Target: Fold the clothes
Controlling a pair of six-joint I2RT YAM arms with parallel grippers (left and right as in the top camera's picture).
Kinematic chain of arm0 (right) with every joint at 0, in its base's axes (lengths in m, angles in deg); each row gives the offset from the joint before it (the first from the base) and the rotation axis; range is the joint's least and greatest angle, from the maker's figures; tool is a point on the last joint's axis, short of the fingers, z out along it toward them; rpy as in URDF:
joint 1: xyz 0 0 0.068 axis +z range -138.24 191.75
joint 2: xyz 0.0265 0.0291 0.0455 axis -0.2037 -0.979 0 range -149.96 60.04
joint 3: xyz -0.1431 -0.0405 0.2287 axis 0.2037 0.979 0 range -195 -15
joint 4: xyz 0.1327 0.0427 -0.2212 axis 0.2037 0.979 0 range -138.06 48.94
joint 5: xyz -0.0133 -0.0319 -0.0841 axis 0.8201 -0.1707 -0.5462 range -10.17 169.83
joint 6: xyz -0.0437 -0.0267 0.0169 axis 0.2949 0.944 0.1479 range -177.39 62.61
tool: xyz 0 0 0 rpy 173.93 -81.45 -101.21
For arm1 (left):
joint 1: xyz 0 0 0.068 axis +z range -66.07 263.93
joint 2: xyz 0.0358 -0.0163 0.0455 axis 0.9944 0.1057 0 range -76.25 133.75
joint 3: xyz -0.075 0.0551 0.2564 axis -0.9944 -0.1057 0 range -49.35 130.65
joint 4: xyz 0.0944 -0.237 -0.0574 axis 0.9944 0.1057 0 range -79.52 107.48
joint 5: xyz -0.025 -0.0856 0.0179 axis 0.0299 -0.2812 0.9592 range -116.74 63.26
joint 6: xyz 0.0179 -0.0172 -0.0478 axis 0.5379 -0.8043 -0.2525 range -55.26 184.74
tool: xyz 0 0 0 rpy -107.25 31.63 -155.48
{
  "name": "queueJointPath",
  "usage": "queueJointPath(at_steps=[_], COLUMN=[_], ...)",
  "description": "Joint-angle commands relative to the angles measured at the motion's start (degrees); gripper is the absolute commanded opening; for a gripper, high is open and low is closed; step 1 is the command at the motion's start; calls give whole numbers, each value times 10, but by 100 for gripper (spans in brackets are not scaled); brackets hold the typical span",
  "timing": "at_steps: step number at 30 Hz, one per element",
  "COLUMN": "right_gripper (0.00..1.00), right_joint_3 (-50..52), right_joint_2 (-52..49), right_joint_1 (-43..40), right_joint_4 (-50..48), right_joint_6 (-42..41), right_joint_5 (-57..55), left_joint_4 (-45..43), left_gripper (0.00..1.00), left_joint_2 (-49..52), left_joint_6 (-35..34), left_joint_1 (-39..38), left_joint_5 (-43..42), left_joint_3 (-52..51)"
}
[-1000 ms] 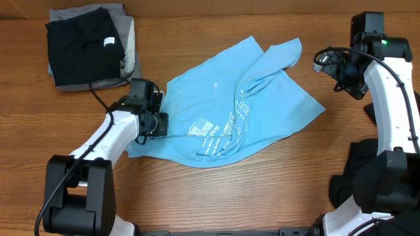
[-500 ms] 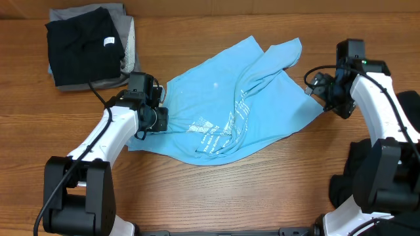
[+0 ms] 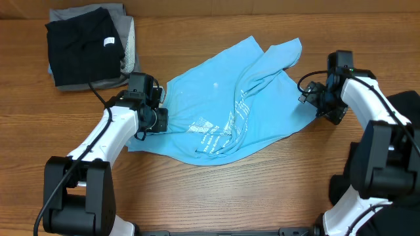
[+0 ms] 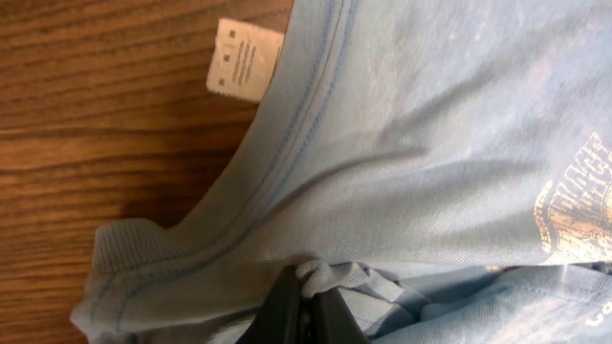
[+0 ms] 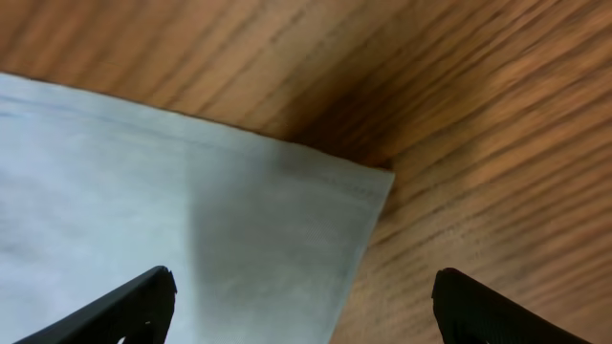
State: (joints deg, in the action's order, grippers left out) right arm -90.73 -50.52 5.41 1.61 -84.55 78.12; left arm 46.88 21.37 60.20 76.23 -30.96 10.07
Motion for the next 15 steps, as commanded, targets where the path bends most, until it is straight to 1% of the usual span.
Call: queueJointPath(at_steps=[1,4,7,15], right_gripper=[89,85,83,81], right_joint_3=[4,4,4,4], right_joint_2=[-19,-20,-20,-36], right_joint_1=[-28,-52,-66,-61], right_joint_4=[-3,-3,-6,-13], right_joint_6=[-14,-8,21,23], right_joint_5=[5,33,70,77], left_joint_4=[9,10,6,4], left_gripper=[4,4,4,4], left_joint_2=[-13,-13,-13,-13], left_joint_6=[-12,-12,-13,-13], left_joint_1=[-2,-2,-2,-2], left_joint_5=[0,0,0,0], left_joint_3=[13,13,13,13])
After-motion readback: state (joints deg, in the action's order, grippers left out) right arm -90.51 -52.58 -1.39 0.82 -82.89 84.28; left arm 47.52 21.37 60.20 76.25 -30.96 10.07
